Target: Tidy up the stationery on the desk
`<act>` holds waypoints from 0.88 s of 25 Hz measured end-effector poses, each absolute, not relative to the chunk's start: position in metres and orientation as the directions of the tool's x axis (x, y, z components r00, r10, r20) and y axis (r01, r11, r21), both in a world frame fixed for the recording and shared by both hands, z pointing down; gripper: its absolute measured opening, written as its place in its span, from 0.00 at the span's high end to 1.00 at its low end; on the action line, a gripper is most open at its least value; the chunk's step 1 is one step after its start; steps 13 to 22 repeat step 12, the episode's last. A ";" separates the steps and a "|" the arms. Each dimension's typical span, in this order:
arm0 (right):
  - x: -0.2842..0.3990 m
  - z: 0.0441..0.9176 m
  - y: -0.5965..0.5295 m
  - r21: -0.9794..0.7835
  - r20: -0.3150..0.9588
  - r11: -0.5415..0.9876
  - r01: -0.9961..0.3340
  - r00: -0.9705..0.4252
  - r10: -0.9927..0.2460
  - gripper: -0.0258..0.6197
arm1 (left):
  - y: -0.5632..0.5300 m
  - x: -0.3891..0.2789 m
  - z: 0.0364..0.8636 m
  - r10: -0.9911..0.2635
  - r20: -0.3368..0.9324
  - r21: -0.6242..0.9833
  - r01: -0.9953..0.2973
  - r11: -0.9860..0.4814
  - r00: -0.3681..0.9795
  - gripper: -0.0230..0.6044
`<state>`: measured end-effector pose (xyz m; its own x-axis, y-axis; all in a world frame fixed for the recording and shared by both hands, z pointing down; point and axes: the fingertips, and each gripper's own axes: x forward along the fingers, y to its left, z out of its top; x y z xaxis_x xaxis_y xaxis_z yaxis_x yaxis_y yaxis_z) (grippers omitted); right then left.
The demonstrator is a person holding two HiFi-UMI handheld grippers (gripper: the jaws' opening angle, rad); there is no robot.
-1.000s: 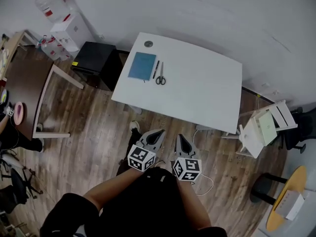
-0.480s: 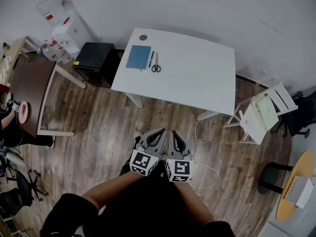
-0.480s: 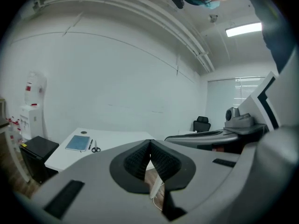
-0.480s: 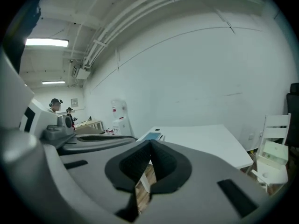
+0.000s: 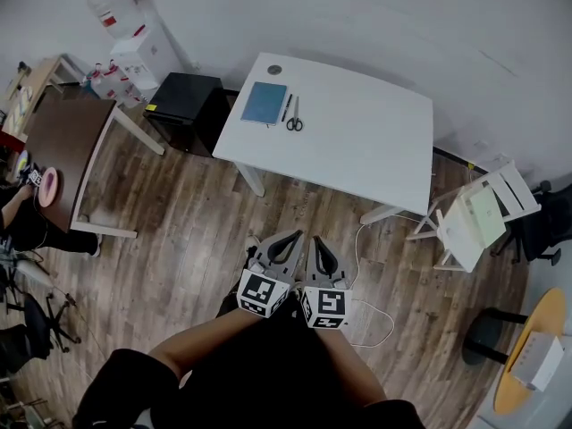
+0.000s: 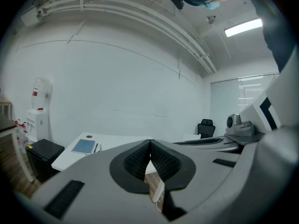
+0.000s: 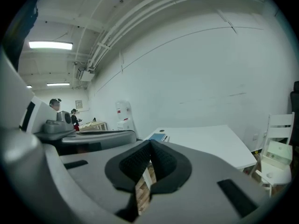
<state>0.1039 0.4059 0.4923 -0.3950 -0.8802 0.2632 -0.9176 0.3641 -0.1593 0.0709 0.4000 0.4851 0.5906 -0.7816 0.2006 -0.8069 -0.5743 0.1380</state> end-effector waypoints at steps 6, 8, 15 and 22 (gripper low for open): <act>0.119 0.485 0.408 -0.171 0.228 0.354 -0.920 -0.386 -0.894 0.91 | 0.402 0.084 0.482 -0.783 0.191 0.128 -0.806 -0.578 0.592 0.94; 0.127 0.484 0.410 -0.163 0.225 0.347 -0.924 -0.377 -0.898 0.91 | 0.402 0.093 0.481 -0.779 0.189 0.123 -0.802 -0.585 0.597 0.94; 0.143 0.481 0.415 -0.176 0.215 0.340 -0.924 -0.373 -0.903 0.91 | 0.405 0.109 0.477 -0.775 0.185 0.115 -0.796 -0.594 0.605 0.94; 0.143 0.481 0.415 -0.176 0.215 0.340 -0.924 -0.373 -0.903 0.91 | 0.405 0.109 0.477 -0.775 0.185 0.115 -0.796 -0.594 0.605 0.94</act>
